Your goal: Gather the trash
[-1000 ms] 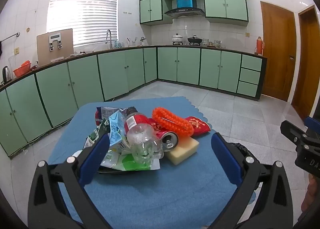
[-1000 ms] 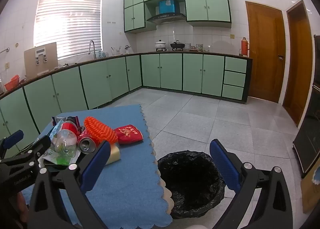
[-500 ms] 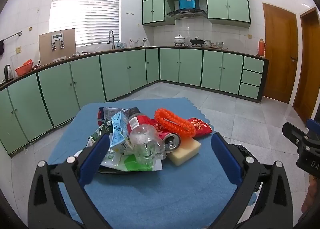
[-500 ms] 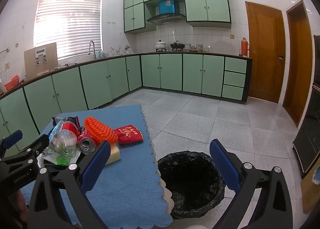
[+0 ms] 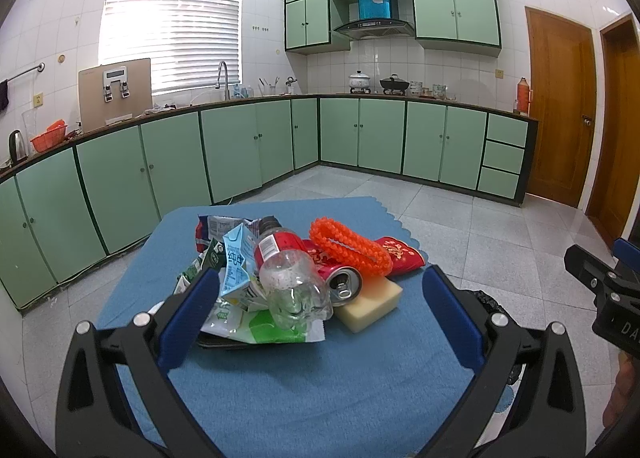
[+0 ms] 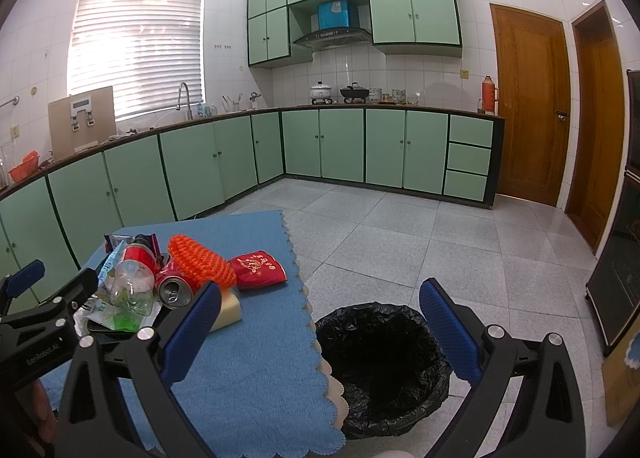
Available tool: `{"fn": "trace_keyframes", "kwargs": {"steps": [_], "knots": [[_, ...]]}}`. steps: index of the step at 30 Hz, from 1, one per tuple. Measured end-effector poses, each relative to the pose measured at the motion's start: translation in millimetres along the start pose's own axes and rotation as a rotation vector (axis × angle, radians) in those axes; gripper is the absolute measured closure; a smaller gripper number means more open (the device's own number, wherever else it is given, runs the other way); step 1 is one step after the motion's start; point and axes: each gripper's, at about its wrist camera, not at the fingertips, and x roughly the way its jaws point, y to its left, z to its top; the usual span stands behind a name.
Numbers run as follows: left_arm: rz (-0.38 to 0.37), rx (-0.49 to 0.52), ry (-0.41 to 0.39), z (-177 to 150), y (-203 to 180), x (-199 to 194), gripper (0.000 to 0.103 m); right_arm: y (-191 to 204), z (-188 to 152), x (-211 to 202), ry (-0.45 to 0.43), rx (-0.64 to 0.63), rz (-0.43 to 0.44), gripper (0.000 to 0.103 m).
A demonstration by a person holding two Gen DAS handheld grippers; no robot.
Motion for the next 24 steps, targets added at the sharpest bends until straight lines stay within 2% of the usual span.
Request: {"fn": "trace_keyframes", "kwargs": {"steps": [24], "knots": [[-0.001, 0.000, 0.003, -0.2, 0.4, 1.3, 0.005, -1.1, 0.5, -0.2, -0.001, 0.001, 0.001, 0.006]]}}
